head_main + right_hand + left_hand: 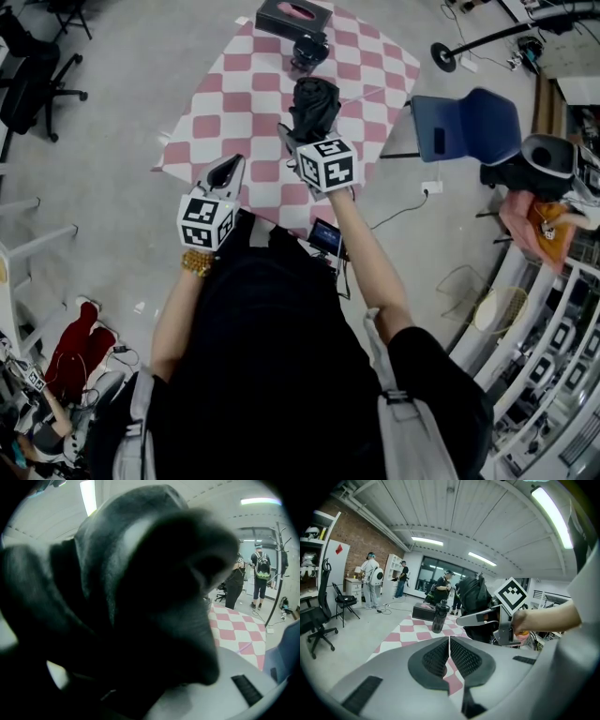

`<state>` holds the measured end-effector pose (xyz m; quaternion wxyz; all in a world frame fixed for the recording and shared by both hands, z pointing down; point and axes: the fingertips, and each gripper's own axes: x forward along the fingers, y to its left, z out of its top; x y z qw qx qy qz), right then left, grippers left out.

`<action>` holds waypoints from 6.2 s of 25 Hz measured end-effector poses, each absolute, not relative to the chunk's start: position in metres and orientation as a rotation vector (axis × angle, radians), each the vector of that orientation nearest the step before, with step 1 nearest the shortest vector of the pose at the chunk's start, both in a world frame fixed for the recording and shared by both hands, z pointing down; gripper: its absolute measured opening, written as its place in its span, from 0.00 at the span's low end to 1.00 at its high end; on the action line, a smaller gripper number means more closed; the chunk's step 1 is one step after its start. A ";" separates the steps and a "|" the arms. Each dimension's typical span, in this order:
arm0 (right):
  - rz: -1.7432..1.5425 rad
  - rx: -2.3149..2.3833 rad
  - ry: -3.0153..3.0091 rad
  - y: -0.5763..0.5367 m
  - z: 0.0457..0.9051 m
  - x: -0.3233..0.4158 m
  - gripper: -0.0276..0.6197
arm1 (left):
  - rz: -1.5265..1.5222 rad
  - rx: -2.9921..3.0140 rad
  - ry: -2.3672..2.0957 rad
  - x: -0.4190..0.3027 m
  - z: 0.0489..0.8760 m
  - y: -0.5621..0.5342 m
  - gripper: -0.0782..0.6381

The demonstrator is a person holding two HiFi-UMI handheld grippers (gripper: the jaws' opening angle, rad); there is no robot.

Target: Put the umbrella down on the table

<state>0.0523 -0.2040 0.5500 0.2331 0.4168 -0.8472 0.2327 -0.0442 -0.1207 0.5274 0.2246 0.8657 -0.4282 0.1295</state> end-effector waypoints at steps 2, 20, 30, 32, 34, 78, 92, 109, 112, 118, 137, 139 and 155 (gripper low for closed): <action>0.640 1.147 -2.311 -0.212 0.553 0.049 0.33 | 0.356 2.391 -1.167 -0.046 0.528 -0.123 0.13; 0.666 1.109 -2.173 -0.255 0.603 0.038 0.33 | 0.348 2.386 -1.090 -0.051 0.555 -0.159 0.13; 0.720 1.109 -2.052 -0.273 0.647 0.041 0.33 | 0.355 2.372 -1.071 -0.059 0.566 -0.170 0.13; 0.709 1.098 -2.033 -0.276 0.654 0.040 0.33 | 0.351 2.367 -1.068 -0.061 0.566 -0.172 0.13; 0.686 1.076 -2.017 -0.278 0.660 0.038 0.33 | 0.353 2.364 -1.067 -0.062 0.567 -0.173 0.13; 0.793 0.891 -1.813 -0.285 0.752 0.013 0.34 | 0.312 2.325 -1.083 -0.090 0.564 -0.199 0.13; 0.764 0.834 -1.808 -0.282 0.749 0.007 0.36 | 0.309 2.330 -1.070 -0.095 0.561 -0.200 0.13; 0.759 0.837 -1.813 -0.281 0.748 0.006 0.40 | 0.315 2.327 -1.066 -0.097 0.563 -0.197 0.13; 0.758 0.833 -1.802 -0.279 0.750 0.006 0.41 | 0.317 2.326 -1.065 -0.099 0.564 -0.196 0.13; 0.766 0.827 -1.845 -0.278 0.749 -0.004 0.41 | 0.322 2.330 -1.066 -0.101 0.565 -0.196 0.13; 0.813 0.829 -1.828 -0.275 0.747 0.009 0.44 | 0.337 2.350 -1.063 -0.093 0.563 -0.196 0.13; 0.812 0.831 -1.838 -0.274 0.743 0.009 0.44 | 0.338 2.354 -1.059 -0.092 0.563 -0.195 0.13; 0.823 0.938 -1.995 -0.281 0.684 0.016 0.44 | 0.373 2.393 -1.033 -0.078 0.552 -0.186 0.13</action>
